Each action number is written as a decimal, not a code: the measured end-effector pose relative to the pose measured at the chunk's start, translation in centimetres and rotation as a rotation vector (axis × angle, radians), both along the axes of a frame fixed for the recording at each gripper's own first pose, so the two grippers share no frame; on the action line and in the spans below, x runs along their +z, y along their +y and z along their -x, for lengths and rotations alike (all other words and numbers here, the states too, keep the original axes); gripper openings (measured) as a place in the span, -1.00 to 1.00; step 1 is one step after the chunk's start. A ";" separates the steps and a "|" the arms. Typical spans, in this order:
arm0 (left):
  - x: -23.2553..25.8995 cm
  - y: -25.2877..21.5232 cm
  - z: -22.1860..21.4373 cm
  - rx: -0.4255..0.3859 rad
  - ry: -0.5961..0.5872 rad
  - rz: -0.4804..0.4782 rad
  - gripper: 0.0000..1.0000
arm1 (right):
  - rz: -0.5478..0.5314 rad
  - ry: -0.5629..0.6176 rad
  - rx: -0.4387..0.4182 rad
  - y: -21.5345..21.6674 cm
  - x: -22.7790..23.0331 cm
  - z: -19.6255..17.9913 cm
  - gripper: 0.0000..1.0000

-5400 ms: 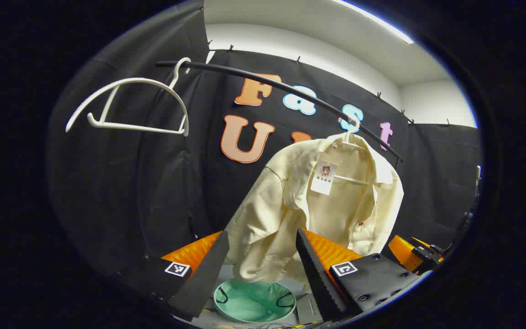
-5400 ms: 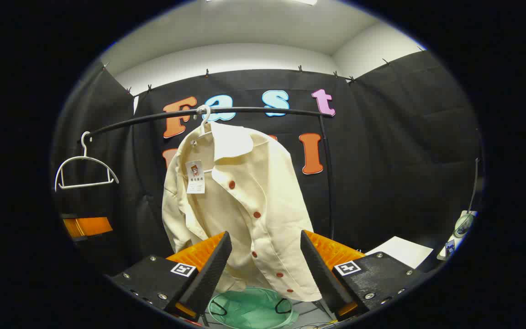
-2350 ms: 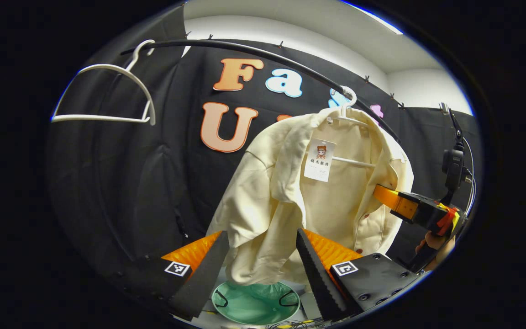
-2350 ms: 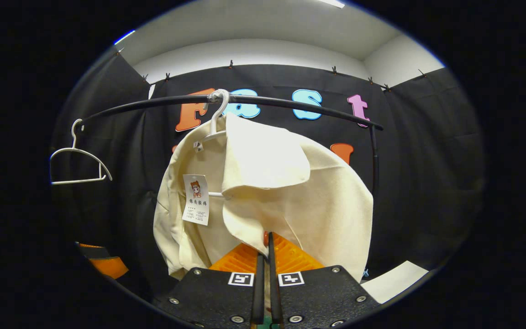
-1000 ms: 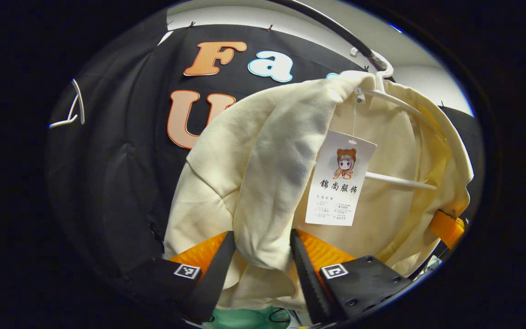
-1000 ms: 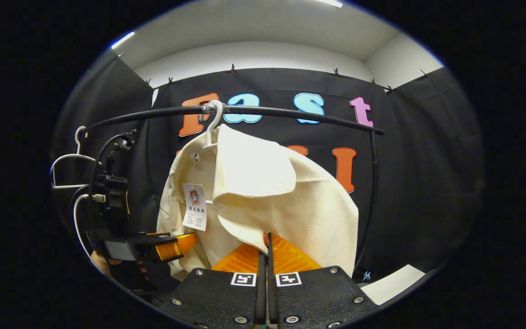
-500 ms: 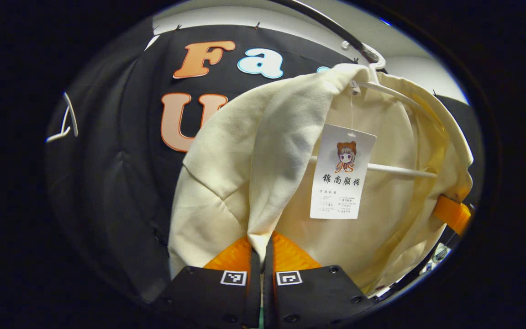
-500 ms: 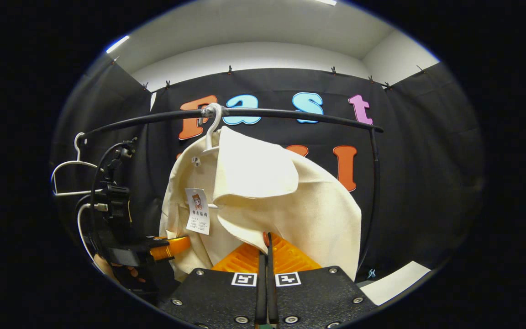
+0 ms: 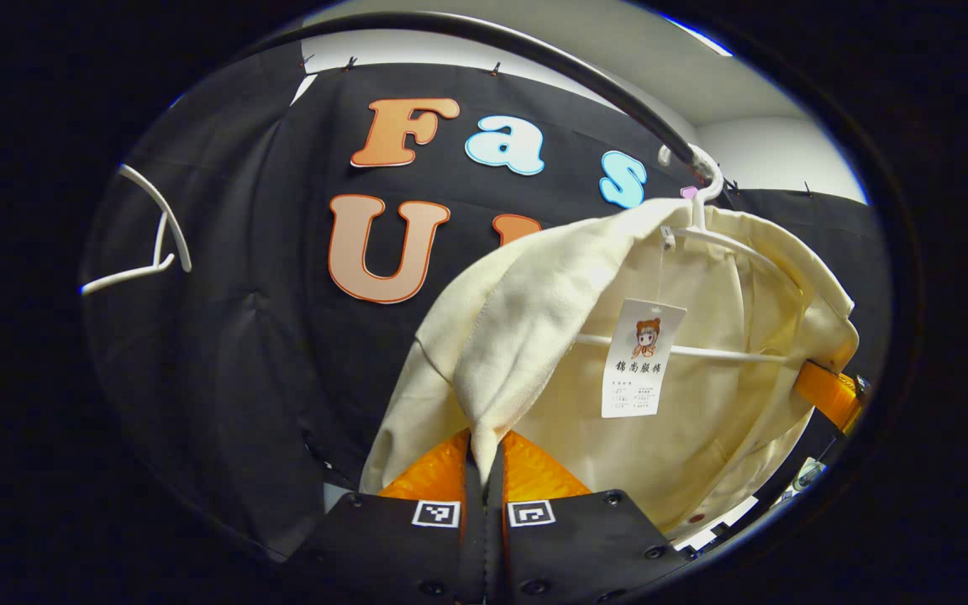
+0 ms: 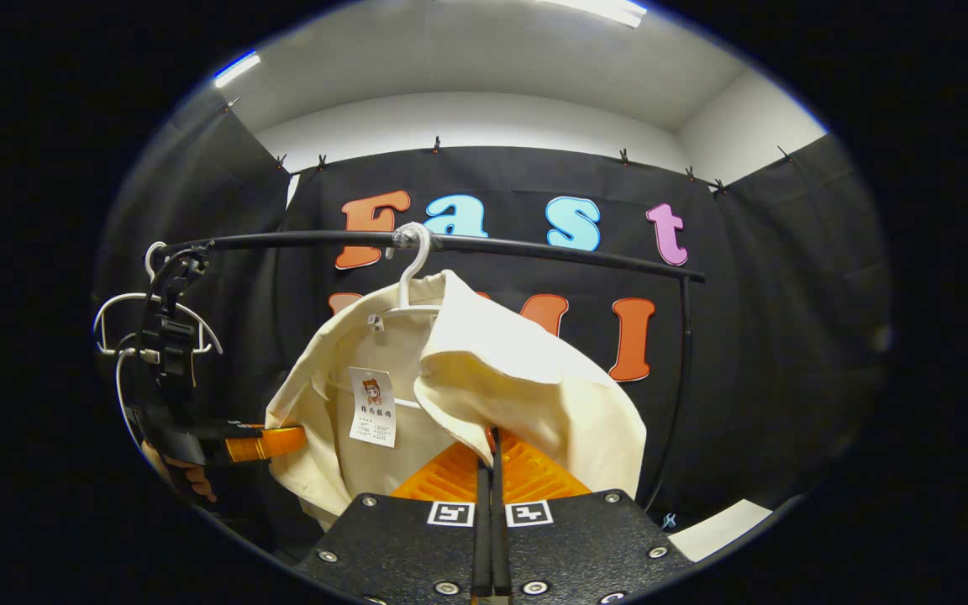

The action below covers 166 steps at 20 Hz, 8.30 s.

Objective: Grasp the clothes on the hanger with both hands and then place them into the laundry hamper below.

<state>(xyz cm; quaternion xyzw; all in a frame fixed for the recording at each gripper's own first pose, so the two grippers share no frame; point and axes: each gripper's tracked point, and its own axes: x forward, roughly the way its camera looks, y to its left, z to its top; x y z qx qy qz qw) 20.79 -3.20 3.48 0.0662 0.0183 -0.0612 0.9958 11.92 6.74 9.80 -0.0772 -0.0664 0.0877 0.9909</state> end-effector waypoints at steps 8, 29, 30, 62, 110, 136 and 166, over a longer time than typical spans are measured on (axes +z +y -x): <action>6.9 3.0 2.3 0.052 -0.114 0.009 -0.88 | 0.021 -0.056 -0.020 -2.1 3.6 1.1 -1.00; 17.7 3.7 0.1 0.117 -0.337 -0.093 -0.87 | 0.102 -0.138 -0.183 -12.4 11.6 -1.2 -1.00; 17.5 3.5 -0.1 0.114 -0.330 -0.093 -0.87 | 0.108 -0.132 -0.185 -12.8 11.6 -1.5 -1.00; 1.0 12.0 -0.3 0.230 -0.041 -0.052 -0.87 | 0.023 0.222 -0.124 -11.5 -8.3 -1.9 -1.00; -36.8 0.6 3.6 0.009 0.885 -0.028 -0.85 | 0.087 0.958 -0.094 -0.6 -40.8 2.2 -0.91; -35.1 3.1 9.4 0.095 0.896 -0.039 0.96 | 0.100 0.941 -0.135 -2.5 -37.9 5.6 0.87; -4.8 10.5 10.9 0.251 0.125 -0.074 0.94 | 0.035 0.338 -0.247 -16.1 -6.4 7.6 0.97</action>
